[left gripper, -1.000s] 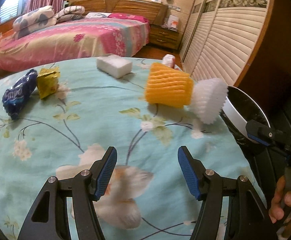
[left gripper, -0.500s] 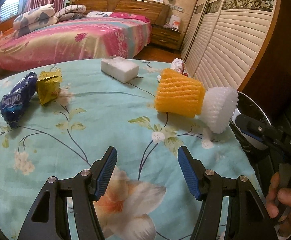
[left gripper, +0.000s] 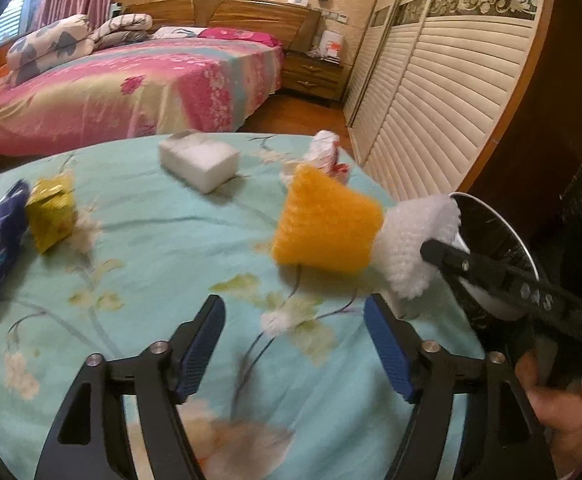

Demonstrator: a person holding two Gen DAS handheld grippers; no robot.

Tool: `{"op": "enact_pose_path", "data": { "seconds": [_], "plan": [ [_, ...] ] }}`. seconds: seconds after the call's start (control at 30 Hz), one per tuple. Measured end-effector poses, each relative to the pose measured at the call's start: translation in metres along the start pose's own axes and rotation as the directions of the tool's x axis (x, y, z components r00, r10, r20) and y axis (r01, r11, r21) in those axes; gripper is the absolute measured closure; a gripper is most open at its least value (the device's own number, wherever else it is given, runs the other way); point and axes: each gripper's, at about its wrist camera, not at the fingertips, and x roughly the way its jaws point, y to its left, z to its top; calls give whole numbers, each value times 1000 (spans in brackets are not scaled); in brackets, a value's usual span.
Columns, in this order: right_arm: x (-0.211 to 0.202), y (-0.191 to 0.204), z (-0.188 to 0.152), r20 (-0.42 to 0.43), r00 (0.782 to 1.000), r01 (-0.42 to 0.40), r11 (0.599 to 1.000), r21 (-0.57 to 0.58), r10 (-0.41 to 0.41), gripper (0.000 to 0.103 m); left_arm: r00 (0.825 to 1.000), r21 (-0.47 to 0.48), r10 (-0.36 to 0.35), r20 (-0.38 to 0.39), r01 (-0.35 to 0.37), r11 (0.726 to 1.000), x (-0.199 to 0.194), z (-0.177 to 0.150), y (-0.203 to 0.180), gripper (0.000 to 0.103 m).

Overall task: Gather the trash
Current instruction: 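Grasp the orange foam net with left tool while right tool grasps the white foam net, then carry the orange net with left tool while right tool carries the white net over the bin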

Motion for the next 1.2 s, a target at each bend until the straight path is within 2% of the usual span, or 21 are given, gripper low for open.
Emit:
{"op": "enact_pose_path", "data": {
  "seconds": [0.2, 0.3, 0.33, 0.37, 0.4, 0.43, 0.5, 0.8, 1.0, 1.2],
  "plan": [
    [-21, -12, -5, 23, 1000, -13, 999, 36, 13, 86, 1000, 10, -3, -7, 3, 1000, 29, 18, -11, 27],
    [-35, -18, -6, 41, 999, -17, 999, 49, 15, 86, 1000, 7, 8, 6, -8, 1000, 41, 25, -9, 31],
    [-39, -20, -7, 45, 999, -19, 998, 53, 16, 86, 1000, 5, 6, 7, -6, 1000, 45, 27, -8, 41],
    [-44, -22, -7, 51, 999, -19, 998, 57, 16, 86, 1000, 6, -4, 3, 4, 1000, 49, 27, -9, 59],
    [-48, -22, -8, 56, 998, -19, 998, 59, 15, 86, 1000, 5, -15, -12, 15, 1000, 54, 28, -8, 68],
    [-50, -23, -8, 59, 998, -18, 998, 61, 14, 86, 1000, 3, -20, -24, 20, 1000, 58, 28, -7, 83],
    [-55, -25, -9, 67, 998, -15, 997, 70, 11, 87, 1000, 1, -22, -22, 22, 1000, 59, 26, -7, 88],
    [-66, -31, -15, 85, 996, -14, 995, 97, 6, 88, 998, -14, -55, 12, 55, 998, 32, 9, -3, 92],
    [-76, -35, -15, 107, 994, -9, 994, 105, -2, 88, 996, 5, -86, 28, 86, 996, 11, -1, -16, 93],
    [-91, -45, -19, 132, 991, 8, 993, 120, -24, 88, 993, 41, -118, 25, 117, 992, 9, 0, -33, 93]
  ]
}}
